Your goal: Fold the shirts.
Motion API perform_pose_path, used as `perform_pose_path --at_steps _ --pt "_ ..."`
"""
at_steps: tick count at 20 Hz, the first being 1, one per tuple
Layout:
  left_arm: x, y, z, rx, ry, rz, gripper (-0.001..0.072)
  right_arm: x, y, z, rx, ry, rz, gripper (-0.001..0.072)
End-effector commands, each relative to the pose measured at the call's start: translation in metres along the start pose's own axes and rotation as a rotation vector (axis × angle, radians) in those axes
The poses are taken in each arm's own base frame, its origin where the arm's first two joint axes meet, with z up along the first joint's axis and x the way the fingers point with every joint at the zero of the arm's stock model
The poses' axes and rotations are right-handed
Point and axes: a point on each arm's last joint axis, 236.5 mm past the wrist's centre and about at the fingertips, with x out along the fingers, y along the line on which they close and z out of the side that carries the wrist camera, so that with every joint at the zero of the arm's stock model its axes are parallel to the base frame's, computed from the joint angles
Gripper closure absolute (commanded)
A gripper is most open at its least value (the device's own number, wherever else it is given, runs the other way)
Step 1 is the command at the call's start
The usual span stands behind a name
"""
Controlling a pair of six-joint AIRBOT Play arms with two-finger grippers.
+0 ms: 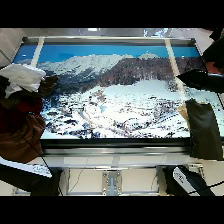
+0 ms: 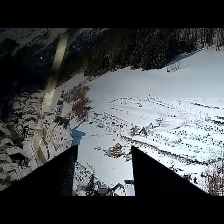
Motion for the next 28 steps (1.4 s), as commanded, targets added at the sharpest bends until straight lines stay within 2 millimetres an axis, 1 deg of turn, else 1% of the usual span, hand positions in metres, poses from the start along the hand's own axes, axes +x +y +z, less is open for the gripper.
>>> perform_pose_path --at_steps 1,3,5,6,8,9,10,11,13,15,17,19,20,22,23,24,25,26,27,28 --pt "0.014 -0.020 0.003 0.036 -0.023 -0.035 0.0690 -0.001 0.008 0.017 0.025 -0.073 0.033 0.0333" --pt "-0.001 -0.034 0.010 0.065 -0.038 -0.057 0.0690 -0.001 0.008 0.017 0.030 -0.073 0.034 0.0334" --pt "-0.033 -0.056 0.027 0.077 -0.069 -0.092 0.0690 -0.001 0.009 0.017 0.078 -0.072 0.038 0.0335" --pt "-0.056 -0.071 0.035 0.084 -0.084 -0.117 0.0691 -0.001 0.010 0.017 0.106 -0.070 0.043 0.0335" --pt "-0.114 -0.108 0.045 0.115 -0.105 -0.180 0.0691 -0.005 0.017 0.023 0.125 -0.082 0.064 0.0336" --pt "-0.142 -0.128 0.043 0.136 -0.109 -0.217 0.0691 -0.009 0.025 0.027 0.116 -0.090 0.082 0.0335" --pt "-0.173 -0.151 0.036 0.167 -0.106 -0.261 0.0691 -0.014 0.036 0.031 0.100 -0.093 0.107 0.0335" --pt "-0.201 -0.171 0.026 0.197 -0.093 -0.302 0.0691 -0.022 0.049 0.034 0.074 -0.089 0.130 0.0335" --pt "-0.257 -0.211 -0.012 0.309 -0.041 -0.394 0.0691 -0.041 0.073 0.037 -0.002 -0.068 0.157 0.0336" --pt "-0.303 -0.242 -0.059 0.426 0.031 -0.485 0.0691 -0.062 0.096 0.042 -0.086 -0.069 0.168 0.0335" --pt "-0.348 -0.270 -0.120 0.533 0.138 -0.589 0.0691 -0.082 0.116 0.053 -0.165 -0.104 0.159 0.0335" --pt "-0.385 -0.296 -0.184 0.662 0.230 -0.705 0.0691 -0.100 0.130 0.066 -0.233 -0.156 0.137 0.0335" --pt "-0.403 -0.307 -0.215 0.713 0.273 -0.760 0.0691 -0.107 0.132 0.070 -0.260 -0.174 0.114 0.0336" --pt "-0.430 -0.323 -0.280 0.809 0.366 -0.849 0.0690 -0.117 0.128 0.077 -0.298 -0.198 0.047 0.0335" --pt "-0.435 -0.328 -0.306 0.863 0.384 -0.876 0.0663 -0.119 0.122 0.079 -0.308 -0.203 0.010 0.0334" --pt "-0.434 -0.332 -0.321 0.938 0.360 -0.885 0.0443 -0.120 0.115 0.079 -0.317 -0.202 -0.024 0.0333" --pt "-0.425 -0.332 -0.324 1.005 0.313 -0.861 0.0062 -0.119 0.106 0.079 -0.316 -0.195 -0.059 0.0333" --pt "-0.414 -0.328 -0.317 1.054 0.272 -0.813 -0.0004 -0.119 0.095 0.079 -0.315 -0.185 -0.103 0.0329" --pt "-0.397 -0.316 -0.302 1.118 0.222 -0.724 -0.0008 -0.119 0.084 0.079 -0.313 -0.175 -0.145 0.0326" --pt "-0.377 -0.299 -0.282 1.170 0.187 -0.606 -0.0008 -0.117 0.071 0.080 -0.307 -0.161 -0.188 0.0326"
